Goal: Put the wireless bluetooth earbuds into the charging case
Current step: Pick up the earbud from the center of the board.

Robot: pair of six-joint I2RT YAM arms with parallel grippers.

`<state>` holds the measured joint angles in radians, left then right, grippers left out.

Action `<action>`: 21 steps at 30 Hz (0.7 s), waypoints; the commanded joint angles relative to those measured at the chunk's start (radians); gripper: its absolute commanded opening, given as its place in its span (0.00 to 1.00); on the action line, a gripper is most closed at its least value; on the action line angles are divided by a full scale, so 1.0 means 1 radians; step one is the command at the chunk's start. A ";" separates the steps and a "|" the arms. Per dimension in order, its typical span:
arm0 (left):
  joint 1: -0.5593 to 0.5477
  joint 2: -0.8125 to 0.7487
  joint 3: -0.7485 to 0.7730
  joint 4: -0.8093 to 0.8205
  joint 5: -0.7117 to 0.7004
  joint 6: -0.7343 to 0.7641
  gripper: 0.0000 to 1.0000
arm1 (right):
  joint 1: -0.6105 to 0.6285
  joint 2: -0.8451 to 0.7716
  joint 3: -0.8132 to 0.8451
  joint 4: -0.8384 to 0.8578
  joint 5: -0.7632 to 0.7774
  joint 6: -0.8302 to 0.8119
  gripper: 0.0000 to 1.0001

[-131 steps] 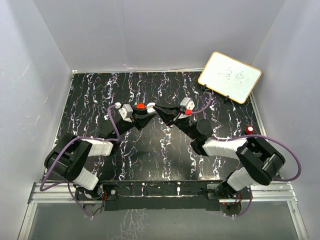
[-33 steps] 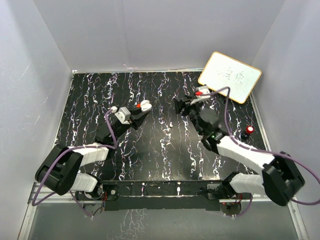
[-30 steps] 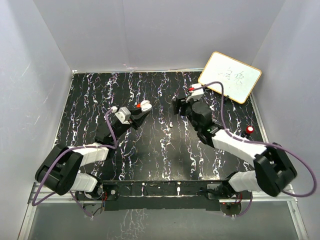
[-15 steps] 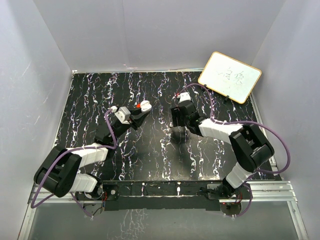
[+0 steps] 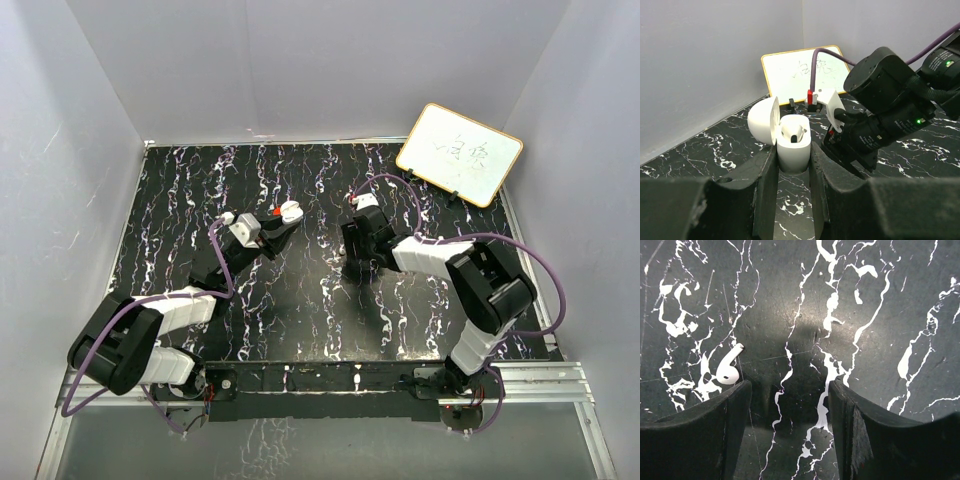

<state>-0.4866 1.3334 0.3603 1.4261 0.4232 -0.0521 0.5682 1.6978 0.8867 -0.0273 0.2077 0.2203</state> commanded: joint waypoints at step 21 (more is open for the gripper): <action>0.004 -0.029 0.000 0.028 -0.012 0.010 0.00 | -0.003 0.088 0.069 0.032 -0.091 0.011 0.61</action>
<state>-0.4866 1.3334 0.3603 1.4261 0.4175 -0.0517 0.5671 1.7622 0.9234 -0.0010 0.1661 0.2169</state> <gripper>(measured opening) 0.250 0.610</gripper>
